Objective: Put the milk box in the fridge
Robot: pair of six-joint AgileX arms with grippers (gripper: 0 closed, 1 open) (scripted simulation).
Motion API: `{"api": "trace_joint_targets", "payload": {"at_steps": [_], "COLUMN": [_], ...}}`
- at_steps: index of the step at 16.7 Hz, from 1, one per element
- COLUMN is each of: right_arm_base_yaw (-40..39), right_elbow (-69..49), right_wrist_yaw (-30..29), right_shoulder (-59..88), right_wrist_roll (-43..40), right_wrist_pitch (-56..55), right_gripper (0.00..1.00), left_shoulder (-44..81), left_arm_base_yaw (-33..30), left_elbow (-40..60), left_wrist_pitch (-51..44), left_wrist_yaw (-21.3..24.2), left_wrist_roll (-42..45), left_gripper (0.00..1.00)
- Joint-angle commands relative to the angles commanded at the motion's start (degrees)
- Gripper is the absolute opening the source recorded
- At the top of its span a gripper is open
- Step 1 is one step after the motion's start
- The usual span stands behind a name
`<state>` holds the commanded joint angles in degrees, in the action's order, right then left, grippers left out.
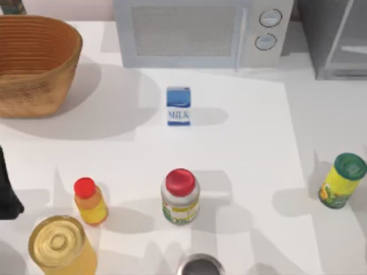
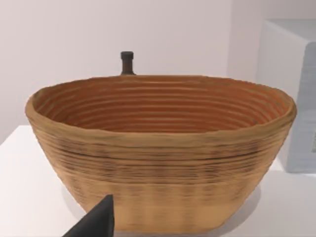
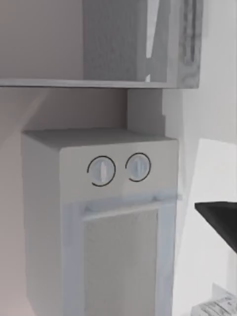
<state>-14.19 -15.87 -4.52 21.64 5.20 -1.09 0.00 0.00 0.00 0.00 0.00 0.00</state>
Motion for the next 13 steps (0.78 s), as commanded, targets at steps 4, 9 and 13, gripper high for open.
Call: {"api": "trace_joint_targets", "payload": {"at_steps": [4, 9, 13], "right_arm_base_yaw": [-9.8, -20.3, -26.6], "right_elbow": [-13.9, -33.2, -48.7], "right_wrist_yaw": [-6.2, -17.0, -26.4], "right_shoulder": [24.9, 62.2, 87.6], "right_wrist_roll": [5.1, 12.8, 18.8], "right_wrist_pitch": [-1.0, -2.8, -5.2], "right_gripper": [1.0, 1.0, 1.0], "left_shoulder": [0.0, 0.0, 0.0], "left_arm_base_yaw": [0.0, 0.0, 0.0], "left_elbow": [0.0, 0.0, 0.0], "left_wrist_pitch": [0.0, 0.0, 0.0], "left_wrist_yaw": [0.0, 0.0, 0.0], "left_wrist_roll": [0.0, 0.0, 0.0], "left_gripper": [1.0, 1.0, 1.0]}}
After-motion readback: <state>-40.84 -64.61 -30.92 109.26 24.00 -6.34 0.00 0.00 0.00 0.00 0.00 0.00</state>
